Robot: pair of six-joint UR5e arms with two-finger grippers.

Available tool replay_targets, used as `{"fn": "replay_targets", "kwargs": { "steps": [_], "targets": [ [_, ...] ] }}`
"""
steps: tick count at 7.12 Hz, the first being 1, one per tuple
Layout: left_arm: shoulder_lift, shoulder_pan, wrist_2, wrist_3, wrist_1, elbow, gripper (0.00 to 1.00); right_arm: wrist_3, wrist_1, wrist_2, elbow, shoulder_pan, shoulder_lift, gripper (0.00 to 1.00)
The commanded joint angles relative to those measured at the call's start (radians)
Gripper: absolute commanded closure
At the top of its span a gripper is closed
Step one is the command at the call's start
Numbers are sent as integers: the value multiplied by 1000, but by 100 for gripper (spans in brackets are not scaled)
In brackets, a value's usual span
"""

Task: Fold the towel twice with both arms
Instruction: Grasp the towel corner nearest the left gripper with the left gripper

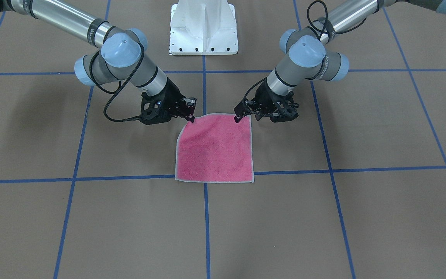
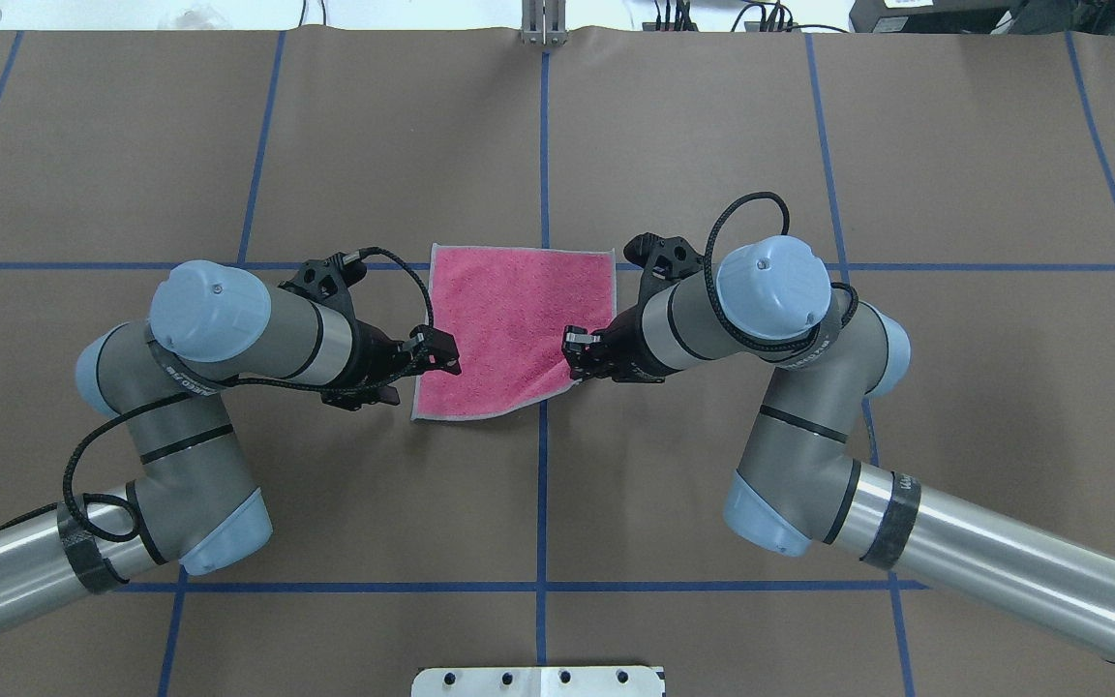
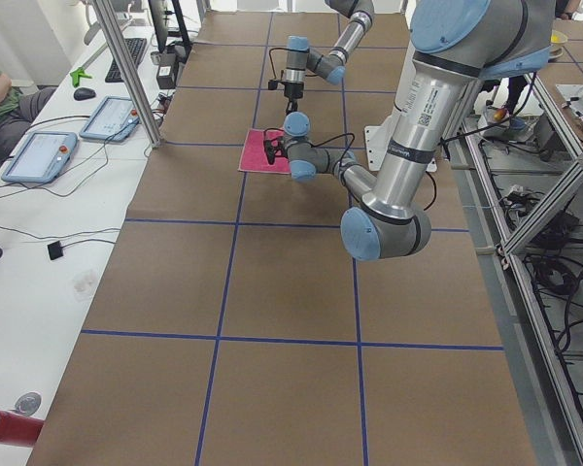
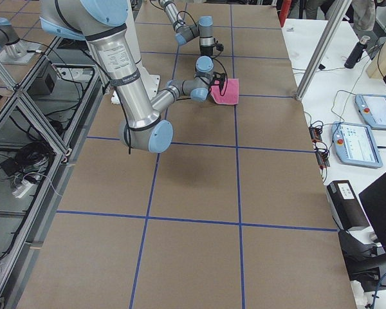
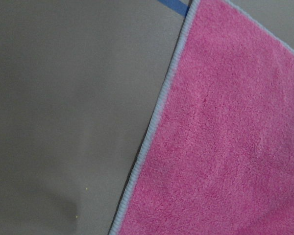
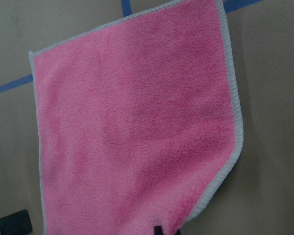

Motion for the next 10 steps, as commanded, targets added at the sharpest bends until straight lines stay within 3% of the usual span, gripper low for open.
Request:
{"fn": "replay_targets", "kwargs": {
  "steps": [1,10],
  "targets": [
    [-1,3,0,2,1,9,9,0,0,0,0,1,0,100],
    [-4,22,0,1,3,21,18,0,5,0,0,5,0,100]
  ]
}}
